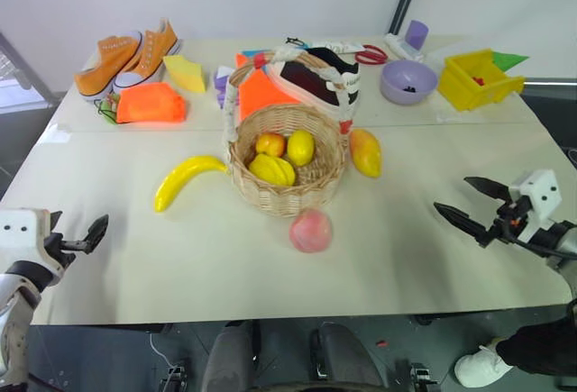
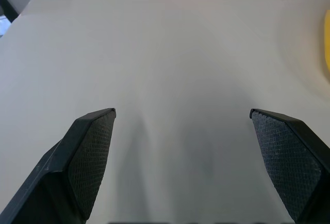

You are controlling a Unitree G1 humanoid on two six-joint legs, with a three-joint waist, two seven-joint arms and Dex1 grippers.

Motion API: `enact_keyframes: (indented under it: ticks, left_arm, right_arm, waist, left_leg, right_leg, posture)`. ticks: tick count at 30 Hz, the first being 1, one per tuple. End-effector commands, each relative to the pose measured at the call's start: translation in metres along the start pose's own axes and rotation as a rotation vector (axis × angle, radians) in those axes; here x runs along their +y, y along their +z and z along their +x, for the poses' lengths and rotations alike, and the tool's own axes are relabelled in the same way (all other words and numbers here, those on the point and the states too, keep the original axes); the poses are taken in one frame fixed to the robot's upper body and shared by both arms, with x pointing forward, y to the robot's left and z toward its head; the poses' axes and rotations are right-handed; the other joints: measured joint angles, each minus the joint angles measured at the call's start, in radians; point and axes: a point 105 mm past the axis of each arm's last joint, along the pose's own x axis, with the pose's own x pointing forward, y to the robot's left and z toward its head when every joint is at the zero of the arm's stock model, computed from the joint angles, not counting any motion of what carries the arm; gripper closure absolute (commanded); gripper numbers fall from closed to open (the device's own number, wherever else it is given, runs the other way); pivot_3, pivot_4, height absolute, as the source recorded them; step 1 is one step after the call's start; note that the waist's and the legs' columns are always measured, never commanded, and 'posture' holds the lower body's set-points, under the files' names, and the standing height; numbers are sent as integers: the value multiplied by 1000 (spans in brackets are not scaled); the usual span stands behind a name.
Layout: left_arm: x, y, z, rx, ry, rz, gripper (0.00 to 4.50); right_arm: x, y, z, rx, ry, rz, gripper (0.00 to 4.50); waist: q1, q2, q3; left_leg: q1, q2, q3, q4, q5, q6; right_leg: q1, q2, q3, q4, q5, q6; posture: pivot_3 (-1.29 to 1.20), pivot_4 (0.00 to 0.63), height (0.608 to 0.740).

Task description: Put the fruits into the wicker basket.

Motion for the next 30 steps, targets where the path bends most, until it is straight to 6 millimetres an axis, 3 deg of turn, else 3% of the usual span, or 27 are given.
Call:
enact_keyframes:
  ticks: [1,9,16,20,25,30]
  left_arm:
    - [5,14,-3,-43,23,22,31]
    - [-6,29,4,-86,-13,7,31]
    - [-39,64,24,-142,-158,75,31]
    - [-59,79,38,-137,-240,138,31]
    - [-88,77,56,-31,-360,300,31]
    - [-103,77,78,69,-384,400,31]
  right_arm:
    - [-4,9,-1,-24,-4,-34,0]
    - [-1,13,1,-39,12,-46,0]
    - [22,38,8,-109,100,-61,0]
    - [57,58,12,-141,241,-78,0]
    - [114,85,12,-178,472,-122,0]
    - [141,99,15,-216,559,-149,0]
  waist:
    - [0,0,0]
    - [1,0,0]
    - [1,0,0]
    - [2,0,0]
    - [0,0,0]
    - [3,-1,1]
  left_leg:
    - [0,0,0,0,0,0]
    - [0,0,0,0,0,0]
    - [0,0,0,0,0,0]
    - [0,0,1,0,0,0]
    - [0,0,1,0,0,0]
    - [-1,0,1,0,0,0]
  right_leg:
    - [0,0,0,0,0,0]
    - [0,0,0,0,0,1]
    - [0,0,-1,0,2,3]
    - [0,0,-1,0,2,4]
    - [0,0,-1,0,2,4]
    - [0,0,-1,0,2,4]
  posture:
    - [0,150,733]
    - [0,150,733]
    - [0,150,733]
    - [0,150,733]
    - [0,150,733]
    - [0,150,733]
